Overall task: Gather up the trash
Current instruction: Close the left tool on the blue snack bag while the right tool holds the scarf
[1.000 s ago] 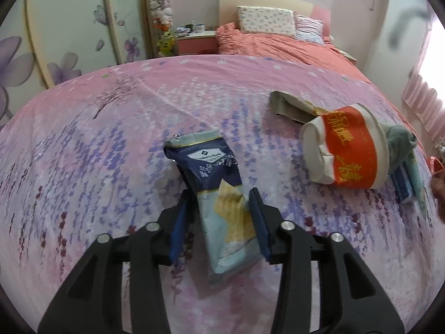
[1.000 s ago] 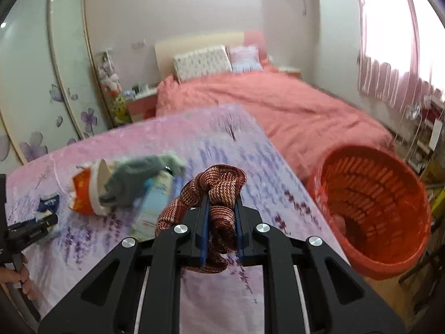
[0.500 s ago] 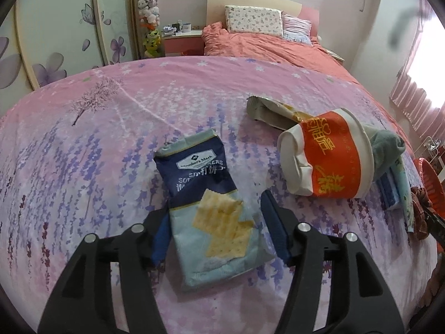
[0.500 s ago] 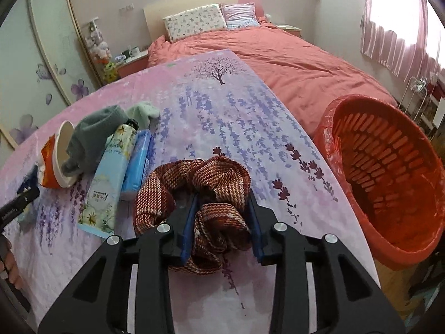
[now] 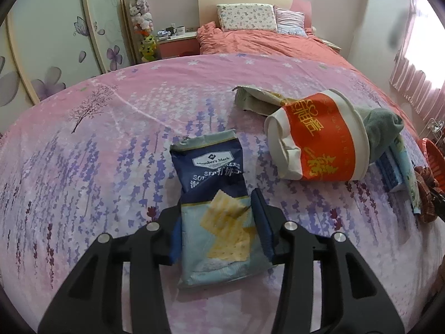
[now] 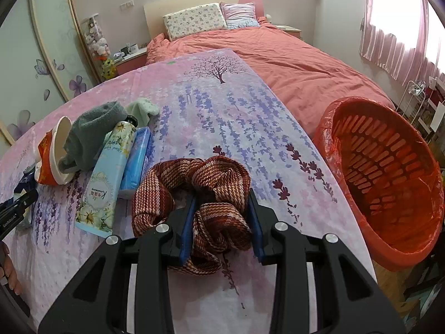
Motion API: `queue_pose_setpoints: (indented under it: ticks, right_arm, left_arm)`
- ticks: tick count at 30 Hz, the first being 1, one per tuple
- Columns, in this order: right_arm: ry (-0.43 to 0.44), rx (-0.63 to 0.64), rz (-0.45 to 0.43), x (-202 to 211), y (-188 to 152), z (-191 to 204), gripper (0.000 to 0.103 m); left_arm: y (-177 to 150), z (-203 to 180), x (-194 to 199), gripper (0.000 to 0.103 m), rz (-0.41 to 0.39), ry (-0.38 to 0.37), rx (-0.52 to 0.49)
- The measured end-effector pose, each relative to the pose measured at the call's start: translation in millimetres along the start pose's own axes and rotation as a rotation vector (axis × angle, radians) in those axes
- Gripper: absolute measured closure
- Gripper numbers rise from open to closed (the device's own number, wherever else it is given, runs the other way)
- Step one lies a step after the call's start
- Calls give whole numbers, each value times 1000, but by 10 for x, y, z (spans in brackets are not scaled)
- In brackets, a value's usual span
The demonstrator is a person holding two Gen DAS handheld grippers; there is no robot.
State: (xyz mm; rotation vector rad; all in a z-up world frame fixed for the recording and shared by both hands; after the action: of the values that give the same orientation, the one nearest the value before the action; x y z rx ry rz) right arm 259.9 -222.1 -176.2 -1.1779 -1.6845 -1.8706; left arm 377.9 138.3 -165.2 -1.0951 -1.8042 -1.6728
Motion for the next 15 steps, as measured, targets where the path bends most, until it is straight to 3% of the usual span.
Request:
queue_pose_setpoints:
  ticks: [15]
  right_arm:
    - [47,-30,4,-7,12,-28,66]
  left_arm:
    - [-12,19,25,58,-6,-20,19]
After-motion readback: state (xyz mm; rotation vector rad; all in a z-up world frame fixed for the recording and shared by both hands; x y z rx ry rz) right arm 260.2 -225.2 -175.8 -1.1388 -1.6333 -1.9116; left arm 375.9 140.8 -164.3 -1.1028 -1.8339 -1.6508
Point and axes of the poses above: each gripper's, at about its wrist camera, not at the fingertips, and x roughly against the way its jaws point, z to its left, y to its top, the point moved 10 cm from there along -x, roughly the way its jaws point, and after that the axes turned 13 degrees about -y, right-handed, at the moved point
